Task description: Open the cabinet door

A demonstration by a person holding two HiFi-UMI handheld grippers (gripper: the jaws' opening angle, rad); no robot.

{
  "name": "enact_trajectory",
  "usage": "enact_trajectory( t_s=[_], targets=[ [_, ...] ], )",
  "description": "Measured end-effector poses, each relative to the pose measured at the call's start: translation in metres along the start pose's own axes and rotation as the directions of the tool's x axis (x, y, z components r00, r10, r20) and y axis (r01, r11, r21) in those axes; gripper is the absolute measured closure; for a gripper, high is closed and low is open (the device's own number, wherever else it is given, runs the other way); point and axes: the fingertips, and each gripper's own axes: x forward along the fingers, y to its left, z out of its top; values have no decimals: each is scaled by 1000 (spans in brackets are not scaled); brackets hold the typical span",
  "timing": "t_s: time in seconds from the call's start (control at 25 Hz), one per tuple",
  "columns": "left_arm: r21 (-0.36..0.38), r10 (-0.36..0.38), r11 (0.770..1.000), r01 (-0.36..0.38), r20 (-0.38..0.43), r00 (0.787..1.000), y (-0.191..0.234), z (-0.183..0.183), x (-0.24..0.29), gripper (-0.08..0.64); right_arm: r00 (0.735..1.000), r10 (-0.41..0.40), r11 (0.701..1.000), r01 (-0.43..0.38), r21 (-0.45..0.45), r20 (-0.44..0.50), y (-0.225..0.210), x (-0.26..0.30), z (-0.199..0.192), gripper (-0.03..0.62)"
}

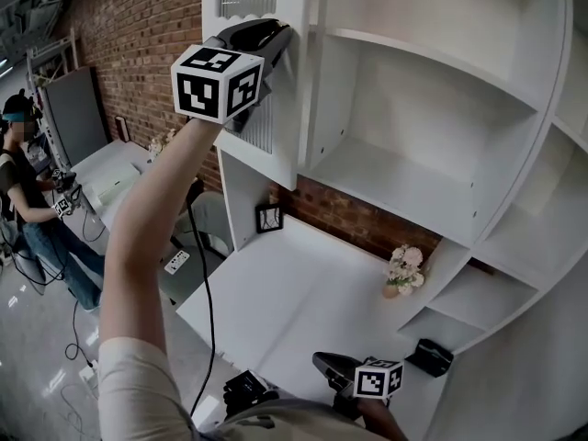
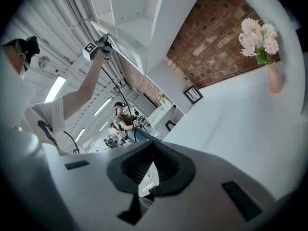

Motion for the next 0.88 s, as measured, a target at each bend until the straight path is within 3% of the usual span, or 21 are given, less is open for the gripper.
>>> enact_trajectory(
  t_s=[0.52,0.88],
  targets=[
    [-36,56,998,-58,-47,997,13,13,-40,472,993,69,998,-69,5,-96,16,-9,-41,569],
    [-34,-27,999,26,-7,1000,20,21,-60,472,998,17,999,-19,-35,-57,20,7,-29,569]
  ],
)
